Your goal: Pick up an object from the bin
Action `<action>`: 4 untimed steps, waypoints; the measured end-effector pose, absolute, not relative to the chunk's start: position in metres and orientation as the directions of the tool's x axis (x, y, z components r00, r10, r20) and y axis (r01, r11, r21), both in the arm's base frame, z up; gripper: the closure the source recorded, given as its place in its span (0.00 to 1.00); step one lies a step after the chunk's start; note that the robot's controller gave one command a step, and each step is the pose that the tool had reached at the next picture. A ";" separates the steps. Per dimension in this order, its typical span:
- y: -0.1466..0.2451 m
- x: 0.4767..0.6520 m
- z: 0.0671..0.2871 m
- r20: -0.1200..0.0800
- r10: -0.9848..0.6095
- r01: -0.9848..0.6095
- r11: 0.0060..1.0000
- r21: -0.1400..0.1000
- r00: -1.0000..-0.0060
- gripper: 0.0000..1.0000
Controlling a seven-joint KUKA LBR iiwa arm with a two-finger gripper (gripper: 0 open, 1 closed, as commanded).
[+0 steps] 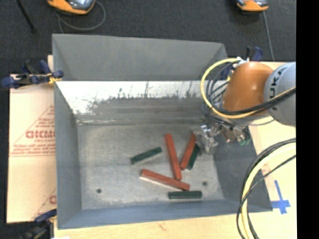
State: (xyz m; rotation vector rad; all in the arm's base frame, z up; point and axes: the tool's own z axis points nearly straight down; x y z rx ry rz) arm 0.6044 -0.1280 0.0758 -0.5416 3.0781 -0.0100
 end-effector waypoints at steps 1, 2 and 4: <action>-0.127 0.602 0.073 -0.010 -0.342 -0.342 0.940 -0.006 -0.940 0.00; -0.090 0.618 0.073 -0.004 -0.942 -0.942 0.336 -0.011 -0.336 0.00; -0.088 0.617 0.072 -0.005 -0.940 -0.940 0.340 -0.006 -0.340 0.00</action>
Offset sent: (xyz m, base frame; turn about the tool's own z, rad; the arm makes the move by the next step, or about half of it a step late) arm 0.0000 0.0000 0.0000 0.0000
